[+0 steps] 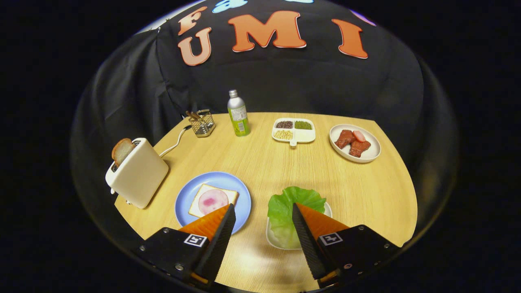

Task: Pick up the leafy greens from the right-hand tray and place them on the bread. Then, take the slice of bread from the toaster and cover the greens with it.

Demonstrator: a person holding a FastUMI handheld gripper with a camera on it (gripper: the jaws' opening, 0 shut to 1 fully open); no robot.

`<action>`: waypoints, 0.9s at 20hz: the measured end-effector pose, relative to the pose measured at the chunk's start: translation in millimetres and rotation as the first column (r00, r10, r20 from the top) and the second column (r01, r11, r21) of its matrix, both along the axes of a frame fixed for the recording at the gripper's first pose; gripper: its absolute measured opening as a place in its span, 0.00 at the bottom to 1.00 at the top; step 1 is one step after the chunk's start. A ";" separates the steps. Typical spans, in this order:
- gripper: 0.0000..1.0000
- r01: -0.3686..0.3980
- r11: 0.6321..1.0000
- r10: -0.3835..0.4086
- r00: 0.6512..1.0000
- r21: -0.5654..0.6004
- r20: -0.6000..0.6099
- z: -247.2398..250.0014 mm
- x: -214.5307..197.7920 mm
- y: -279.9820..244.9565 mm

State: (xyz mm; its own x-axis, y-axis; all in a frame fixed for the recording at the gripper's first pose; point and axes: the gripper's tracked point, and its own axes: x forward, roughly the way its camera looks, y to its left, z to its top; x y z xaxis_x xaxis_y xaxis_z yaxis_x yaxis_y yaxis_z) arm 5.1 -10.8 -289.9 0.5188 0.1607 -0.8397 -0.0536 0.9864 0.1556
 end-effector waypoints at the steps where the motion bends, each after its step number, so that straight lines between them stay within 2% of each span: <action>1: 0.84 0.009 1.000 -0.009 1.000 -0.008 -0.027 -6.7 -0.4 -3.2; 8: 0.80 0.027 0.996 -0.044 0.977 -0.085 -0.208 -64.0 -10.0 -24.4; 15: 0.80 0.044 0.990 -0.085 0.947 -0.136 -0.310 -100.7 -10.3 -37.0; 18: 0.80 0.022 0.989 -0.073 0.932 -0.147 -0.355 -114.8 -18.3 -35.3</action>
State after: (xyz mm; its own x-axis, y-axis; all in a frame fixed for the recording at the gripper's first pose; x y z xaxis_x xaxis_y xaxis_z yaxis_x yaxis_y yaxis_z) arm -13.2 -46.1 -404.7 0.1834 0.0128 -0.9830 0.0277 0.9995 0.0182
